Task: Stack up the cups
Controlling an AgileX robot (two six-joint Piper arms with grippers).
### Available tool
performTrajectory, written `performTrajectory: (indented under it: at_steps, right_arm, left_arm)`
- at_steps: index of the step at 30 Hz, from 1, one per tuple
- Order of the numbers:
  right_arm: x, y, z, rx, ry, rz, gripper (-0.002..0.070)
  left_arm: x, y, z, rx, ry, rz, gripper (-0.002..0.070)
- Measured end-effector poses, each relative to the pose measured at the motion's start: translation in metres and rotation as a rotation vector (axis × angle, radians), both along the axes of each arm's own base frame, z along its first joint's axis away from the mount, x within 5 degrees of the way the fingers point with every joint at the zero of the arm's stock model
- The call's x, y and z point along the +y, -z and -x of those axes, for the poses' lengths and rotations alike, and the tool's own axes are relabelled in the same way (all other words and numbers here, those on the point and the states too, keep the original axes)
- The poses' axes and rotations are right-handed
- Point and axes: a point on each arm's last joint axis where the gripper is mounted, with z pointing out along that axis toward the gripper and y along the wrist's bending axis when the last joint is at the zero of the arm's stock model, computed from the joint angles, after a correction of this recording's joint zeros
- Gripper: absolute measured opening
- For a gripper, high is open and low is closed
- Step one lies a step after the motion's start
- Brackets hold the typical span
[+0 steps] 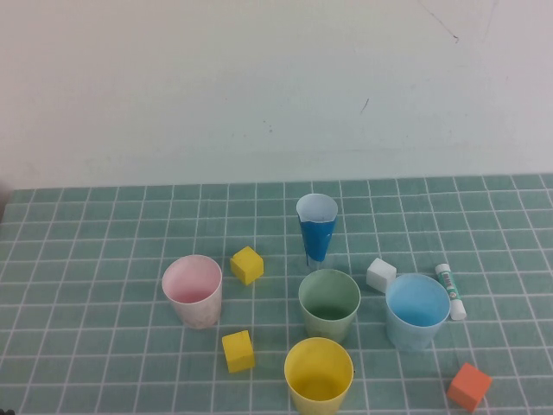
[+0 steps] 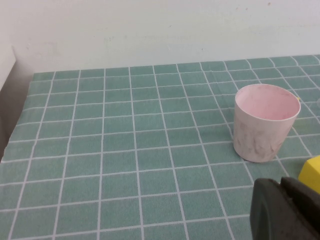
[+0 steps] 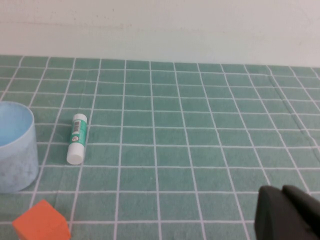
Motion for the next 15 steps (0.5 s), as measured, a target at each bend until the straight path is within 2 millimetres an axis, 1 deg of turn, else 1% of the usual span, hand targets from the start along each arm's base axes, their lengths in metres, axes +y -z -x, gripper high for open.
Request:
performTrajectory:
  at_steps: [15]
  right_arm:
    - [0.0,-0.0006,-0.0002,-0.007,0.0,0.001,-0.0001]
  left_arm:
    - [0.0,0.0,0.0,0.0,0.0,0.0,-0.0003]
